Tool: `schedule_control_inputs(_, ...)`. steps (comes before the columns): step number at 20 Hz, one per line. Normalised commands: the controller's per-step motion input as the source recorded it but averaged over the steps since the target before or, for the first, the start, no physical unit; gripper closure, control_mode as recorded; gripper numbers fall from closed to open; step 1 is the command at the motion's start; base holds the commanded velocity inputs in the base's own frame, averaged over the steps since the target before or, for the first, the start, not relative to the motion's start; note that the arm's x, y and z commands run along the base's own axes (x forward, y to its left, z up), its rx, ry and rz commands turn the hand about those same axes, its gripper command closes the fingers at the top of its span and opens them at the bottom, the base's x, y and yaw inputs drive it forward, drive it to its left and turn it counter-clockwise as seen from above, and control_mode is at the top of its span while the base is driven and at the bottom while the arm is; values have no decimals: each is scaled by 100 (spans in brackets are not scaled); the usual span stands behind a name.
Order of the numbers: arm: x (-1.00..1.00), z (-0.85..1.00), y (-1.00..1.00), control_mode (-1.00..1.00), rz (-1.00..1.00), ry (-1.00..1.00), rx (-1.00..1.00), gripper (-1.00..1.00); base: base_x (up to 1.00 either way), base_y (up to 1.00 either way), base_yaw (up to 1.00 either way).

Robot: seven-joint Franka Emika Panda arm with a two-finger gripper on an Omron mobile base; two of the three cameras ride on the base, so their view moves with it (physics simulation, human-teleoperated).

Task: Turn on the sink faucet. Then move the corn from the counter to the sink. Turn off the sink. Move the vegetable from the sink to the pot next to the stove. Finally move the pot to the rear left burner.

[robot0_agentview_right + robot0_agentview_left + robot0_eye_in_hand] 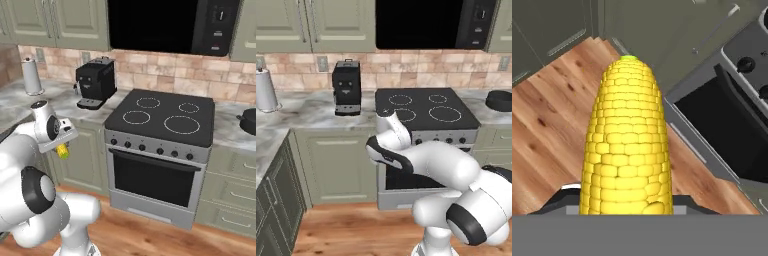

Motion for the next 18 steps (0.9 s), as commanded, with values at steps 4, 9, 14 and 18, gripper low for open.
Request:
schedule_control_inputs(4,0,0,0,100,0,0,0,100,60,-80,-5)
schedule_control_inputs(9,0,0,0,100,0,0,0,100,66,-71,-7)
schedule_control_inputs(14,0,0,0,100,0,0,0,100,78,-49,-12)
schedule_control_inputs(18,0,0,0,100,0,0,0,100,75,-45,-14)
